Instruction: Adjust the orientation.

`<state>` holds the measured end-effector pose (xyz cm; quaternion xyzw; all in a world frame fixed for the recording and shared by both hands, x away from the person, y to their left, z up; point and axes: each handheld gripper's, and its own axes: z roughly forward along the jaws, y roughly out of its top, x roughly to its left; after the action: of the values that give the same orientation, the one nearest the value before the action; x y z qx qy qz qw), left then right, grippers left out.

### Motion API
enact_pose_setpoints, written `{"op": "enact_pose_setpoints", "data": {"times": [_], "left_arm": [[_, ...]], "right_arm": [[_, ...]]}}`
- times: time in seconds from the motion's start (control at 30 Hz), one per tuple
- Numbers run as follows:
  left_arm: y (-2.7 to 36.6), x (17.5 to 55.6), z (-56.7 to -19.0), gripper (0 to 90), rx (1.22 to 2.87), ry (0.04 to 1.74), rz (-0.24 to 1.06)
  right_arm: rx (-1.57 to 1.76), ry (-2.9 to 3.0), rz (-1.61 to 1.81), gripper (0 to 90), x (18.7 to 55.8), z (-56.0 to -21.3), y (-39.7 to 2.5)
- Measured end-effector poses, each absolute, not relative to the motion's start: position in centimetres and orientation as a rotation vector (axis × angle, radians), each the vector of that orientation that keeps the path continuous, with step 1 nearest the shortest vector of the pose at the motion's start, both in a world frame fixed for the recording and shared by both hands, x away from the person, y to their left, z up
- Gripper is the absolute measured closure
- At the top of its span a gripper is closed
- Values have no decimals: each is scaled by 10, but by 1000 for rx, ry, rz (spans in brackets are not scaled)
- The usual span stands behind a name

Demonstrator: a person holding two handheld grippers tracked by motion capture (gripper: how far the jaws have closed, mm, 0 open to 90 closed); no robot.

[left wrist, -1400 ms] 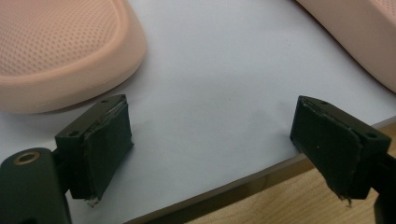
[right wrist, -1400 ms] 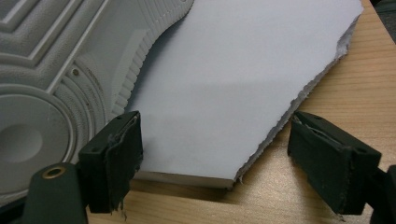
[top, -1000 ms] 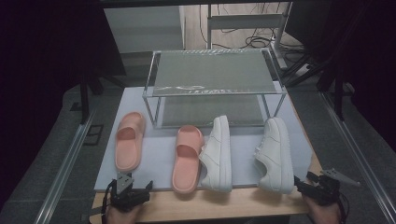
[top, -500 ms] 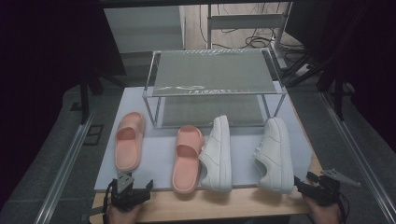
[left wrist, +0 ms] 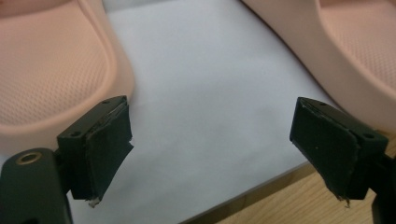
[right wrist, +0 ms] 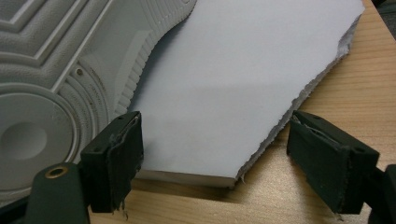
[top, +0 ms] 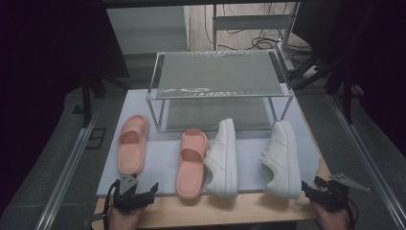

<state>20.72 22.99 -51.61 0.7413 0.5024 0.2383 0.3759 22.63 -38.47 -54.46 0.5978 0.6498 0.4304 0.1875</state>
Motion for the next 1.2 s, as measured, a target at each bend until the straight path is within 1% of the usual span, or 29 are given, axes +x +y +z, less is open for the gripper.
{"op": "enact_pose_setpoints", "data": {"times": [0.1,0.23,0.43,0.5,0.57,0.63,0.73,0.83,0.93,1.07,1.2], "left_arm": [[231,210,-514,142,1894,1282,594],[237,223,-507,198,1902,1306,627],[245,242,-499,304,1905,1315,658],[246,244,-498,377,1908,1313,660],[249,249,-496,391,1900,1319,674],[253,256,-494,437,1888,1334,672],[259,266,-489,481,1879,1344,664],[261,275,-487,519,1878,1349,653],[262,282,-487,535,1884,1358,655],[264,298,-489,589,1896,1385,653],[264,307,-489,642,1903,1396,660]], "right_arm": [[1682,1829,1212,188,226,-545,-385],[1682,1828,1212,189,226,-545,-385],[1686,1827,1214,191,226,-545,-385],[1684,1826,1214,191,226,-545,-385],[1686,1826,1215,191,226,-545,-385],[1686,1826,1215,191,226,-545,-385],[1686,1824,1218,192,226,-545,-385],[1687,1824,1218,192,226,-545,-385],[1687,1824,1219,192,226,-545,-385],[1685,1825,1219,192,226,-545,-385],[1685,1825,1219,192,226,-545,-385]]}}
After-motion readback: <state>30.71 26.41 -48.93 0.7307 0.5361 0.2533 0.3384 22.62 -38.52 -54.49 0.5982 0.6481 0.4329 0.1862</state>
